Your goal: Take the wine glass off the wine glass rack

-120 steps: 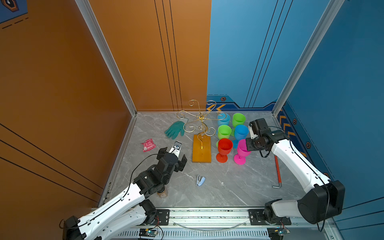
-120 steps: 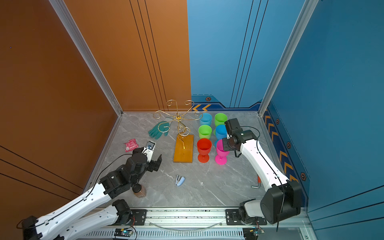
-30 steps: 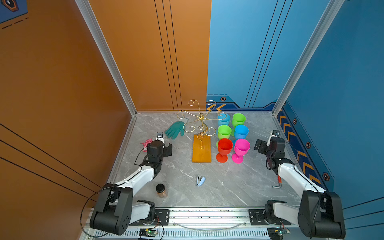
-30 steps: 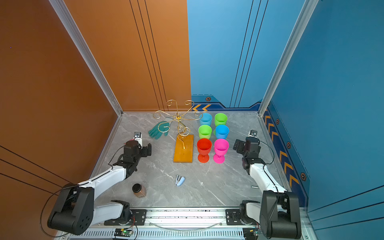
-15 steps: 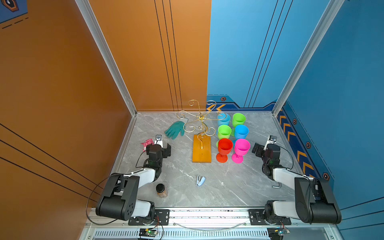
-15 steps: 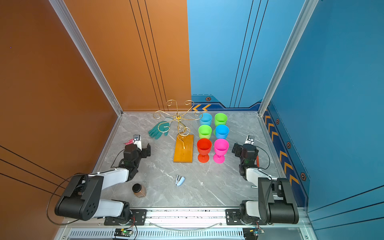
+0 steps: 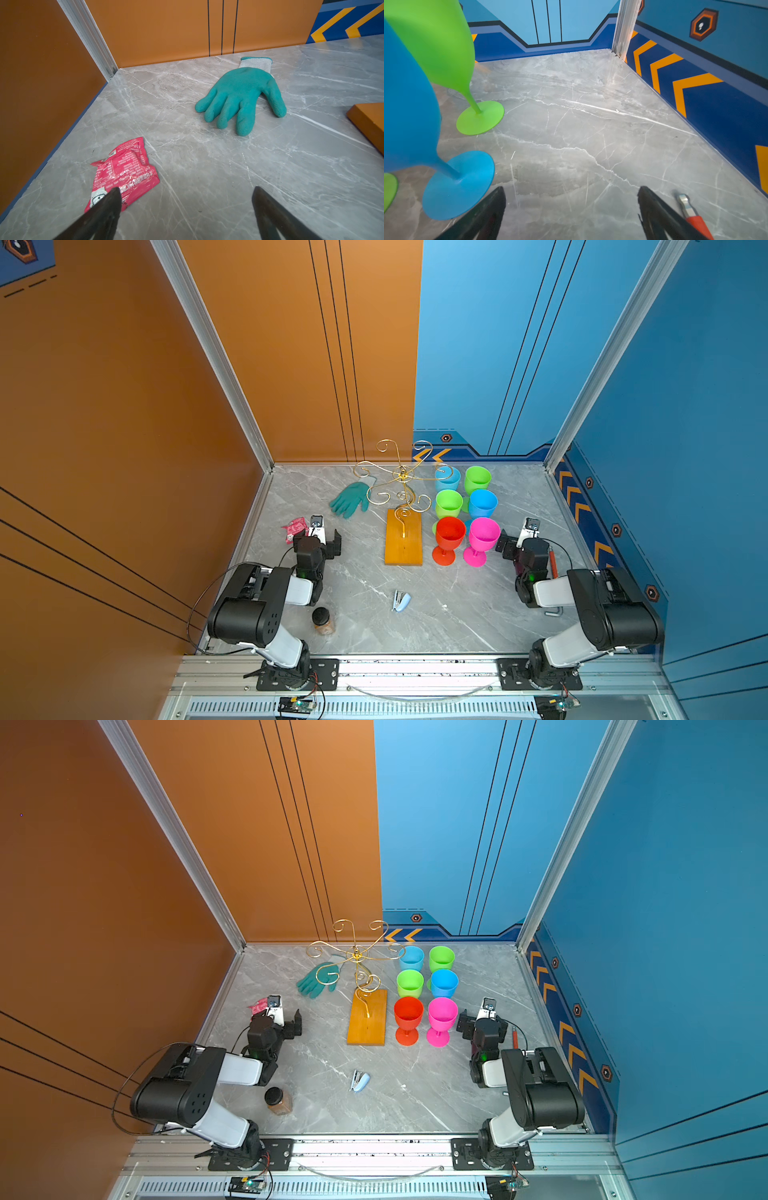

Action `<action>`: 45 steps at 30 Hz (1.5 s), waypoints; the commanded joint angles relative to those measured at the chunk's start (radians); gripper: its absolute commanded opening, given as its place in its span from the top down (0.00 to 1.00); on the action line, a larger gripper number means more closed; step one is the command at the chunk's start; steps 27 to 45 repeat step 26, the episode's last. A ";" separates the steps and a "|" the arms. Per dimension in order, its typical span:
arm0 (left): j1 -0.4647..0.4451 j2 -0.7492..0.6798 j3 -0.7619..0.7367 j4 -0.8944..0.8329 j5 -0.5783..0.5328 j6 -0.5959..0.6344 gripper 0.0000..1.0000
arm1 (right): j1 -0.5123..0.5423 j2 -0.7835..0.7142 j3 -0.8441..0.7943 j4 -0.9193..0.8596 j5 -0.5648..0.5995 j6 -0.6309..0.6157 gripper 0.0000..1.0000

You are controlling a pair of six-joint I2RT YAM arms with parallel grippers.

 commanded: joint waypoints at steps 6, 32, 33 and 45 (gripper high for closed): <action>0.090 -0.009 0.066 -0.106 0.113 -0.069 0.02 | 0.011 0.001 0.040 -0.001 0.075 -0.008 0.00; 0.088 -0.009 0.066 -0.106 0.107 -0.067 0.02 | 0.016 0.002 0.050 -0.019 0.066 -0.017 0.00; 0.088 -0.009 0.066 -0.106 0.107 -0.067 0.02 | 0.016 0.002 0.050 -0.019 0.066 -0.017 0.00; 0.088 -0.009 0.066 -0.106 0.107 -0.067 0.02 | 0.016 0.002 0.050 -0.019 0.066 -0.017 0.00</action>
